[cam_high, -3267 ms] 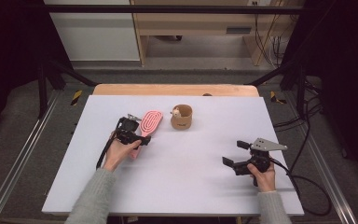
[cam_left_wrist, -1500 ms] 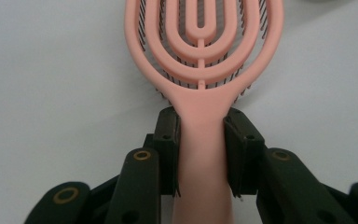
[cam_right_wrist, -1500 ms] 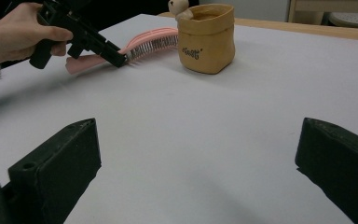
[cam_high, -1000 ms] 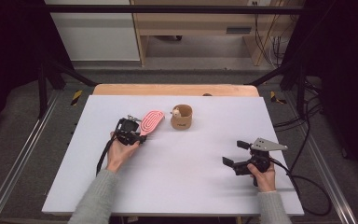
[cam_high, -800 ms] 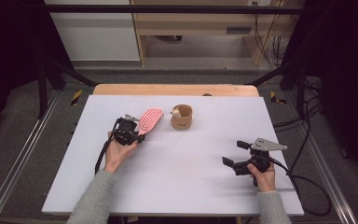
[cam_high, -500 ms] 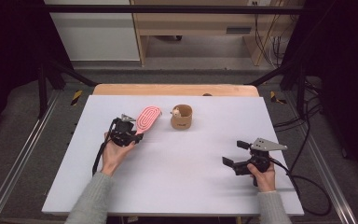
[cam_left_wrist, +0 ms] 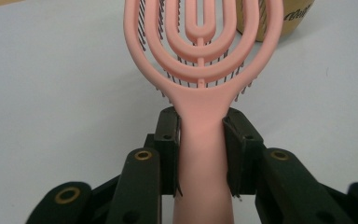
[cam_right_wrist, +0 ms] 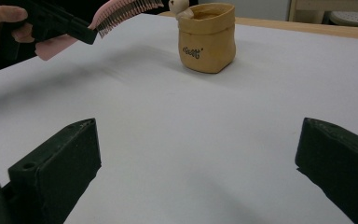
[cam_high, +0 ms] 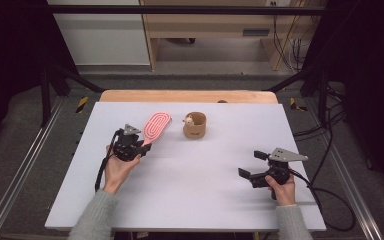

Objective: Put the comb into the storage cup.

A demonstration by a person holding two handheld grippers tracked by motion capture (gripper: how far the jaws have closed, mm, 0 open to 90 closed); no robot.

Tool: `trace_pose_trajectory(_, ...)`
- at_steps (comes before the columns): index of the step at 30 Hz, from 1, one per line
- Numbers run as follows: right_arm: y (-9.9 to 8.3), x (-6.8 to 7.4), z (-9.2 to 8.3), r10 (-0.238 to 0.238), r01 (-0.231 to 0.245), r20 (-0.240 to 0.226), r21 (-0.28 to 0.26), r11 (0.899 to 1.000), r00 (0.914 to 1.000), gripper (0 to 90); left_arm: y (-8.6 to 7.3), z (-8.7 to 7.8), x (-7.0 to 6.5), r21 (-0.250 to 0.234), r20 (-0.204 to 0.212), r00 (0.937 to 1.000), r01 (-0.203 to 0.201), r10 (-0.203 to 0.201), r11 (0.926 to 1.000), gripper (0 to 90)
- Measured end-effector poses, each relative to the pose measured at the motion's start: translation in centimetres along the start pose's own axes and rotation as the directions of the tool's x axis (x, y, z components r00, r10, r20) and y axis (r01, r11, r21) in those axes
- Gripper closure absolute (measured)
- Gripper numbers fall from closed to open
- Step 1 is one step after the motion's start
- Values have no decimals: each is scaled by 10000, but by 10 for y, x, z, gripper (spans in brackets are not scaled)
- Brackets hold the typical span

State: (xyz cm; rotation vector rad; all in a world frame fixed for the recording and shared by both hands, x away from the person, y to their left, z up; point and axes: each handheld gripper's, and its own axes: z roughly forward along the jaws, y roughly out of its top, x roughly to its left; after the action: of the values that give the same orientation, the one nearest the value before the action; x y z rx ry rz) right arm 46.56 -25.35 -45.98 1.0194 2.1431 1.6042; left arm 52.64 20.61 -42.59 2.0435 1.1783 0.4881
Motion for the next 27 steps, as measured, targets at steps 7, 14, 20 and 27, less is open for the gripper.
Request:
trace_pose_trajectory(7,0,0,0,23,-23,22,-14,10000,10000,4,-4,-7,-2,-380,-97,9999,-46,42,9993,691)
trace_pose_trajectory(14,0,0,0,68,-68,32,-57,10000,10000,4,-6,-14,-6,-638,18,9999,-127,129,9979,690)
trace_pose_trajectory(20,1,2,0,66,-65,30,-73,10000,10000,4,-10,-16,-12,-777,90,9998,-146,154,9969,690)
trace_pose_trajectory(27,3,3,1,113,-112,34,-144,9998,9999,4,-12,-20,-18,-958,109,9996,-261,273,9951,690)
